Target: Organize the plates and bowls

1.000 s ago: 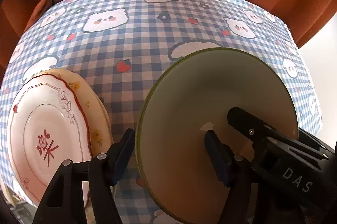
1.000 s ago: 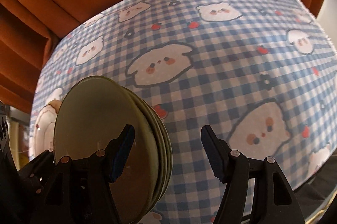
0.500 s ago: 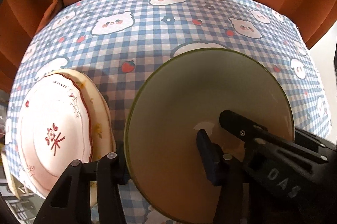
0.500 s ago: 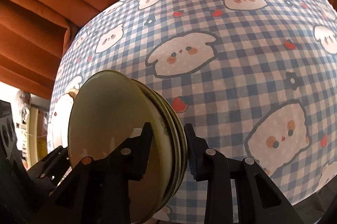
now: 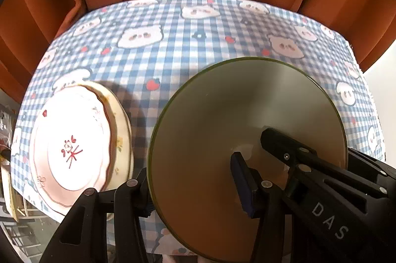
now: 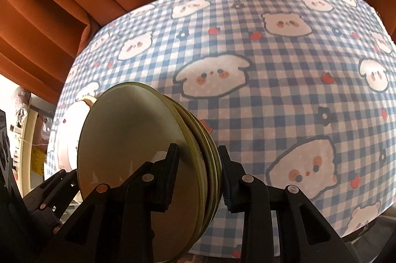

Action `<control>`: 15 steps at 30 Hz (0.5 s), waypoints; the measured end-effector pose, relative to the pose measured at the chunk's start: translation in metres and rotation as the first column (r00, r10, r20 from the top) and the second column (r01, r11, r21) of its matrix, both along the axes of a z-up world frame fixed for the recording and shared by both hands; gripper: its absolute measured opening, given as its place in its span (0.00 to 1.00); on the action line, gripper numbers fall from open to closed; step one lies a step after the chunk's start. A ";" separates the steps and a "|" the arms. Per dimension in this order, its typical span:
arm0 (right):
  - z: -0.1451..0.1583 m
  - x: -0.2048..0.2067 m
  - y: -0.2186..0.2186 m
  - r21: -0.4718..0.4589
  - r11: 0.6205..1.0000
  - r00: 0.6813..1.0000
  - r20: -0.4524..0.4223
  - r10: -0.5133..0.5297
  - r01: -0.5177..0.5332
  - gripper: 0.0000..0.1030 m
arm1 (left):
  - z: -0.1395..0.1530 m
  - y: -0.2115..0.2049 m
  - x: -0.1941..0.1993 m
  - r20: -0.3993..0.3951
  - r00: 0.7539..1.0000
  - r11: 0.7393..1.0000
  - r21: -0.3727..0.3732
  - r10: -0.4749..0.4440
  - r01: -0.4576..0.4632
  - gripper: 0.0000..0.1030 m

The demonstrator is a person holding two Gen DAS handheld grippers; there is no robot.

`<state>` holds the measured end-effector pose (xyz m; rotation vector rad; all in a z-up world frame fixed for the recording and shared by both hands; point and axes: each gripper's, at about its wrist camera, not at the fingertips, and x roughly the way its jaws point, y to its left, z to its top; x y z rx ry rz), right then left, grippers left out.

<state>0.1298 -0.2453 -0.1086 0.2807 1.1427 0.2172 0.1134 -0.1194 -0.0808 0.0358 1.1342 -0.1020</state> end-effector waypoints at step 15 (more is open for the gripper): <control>0.031 -0.007 0.026 0.014 0.999 0.998 0.053 -0.029 0.029 0.34 | 0.026 0.034 0.000 0.047 0.998 0.999 0.015 -0.032 0.031 0.50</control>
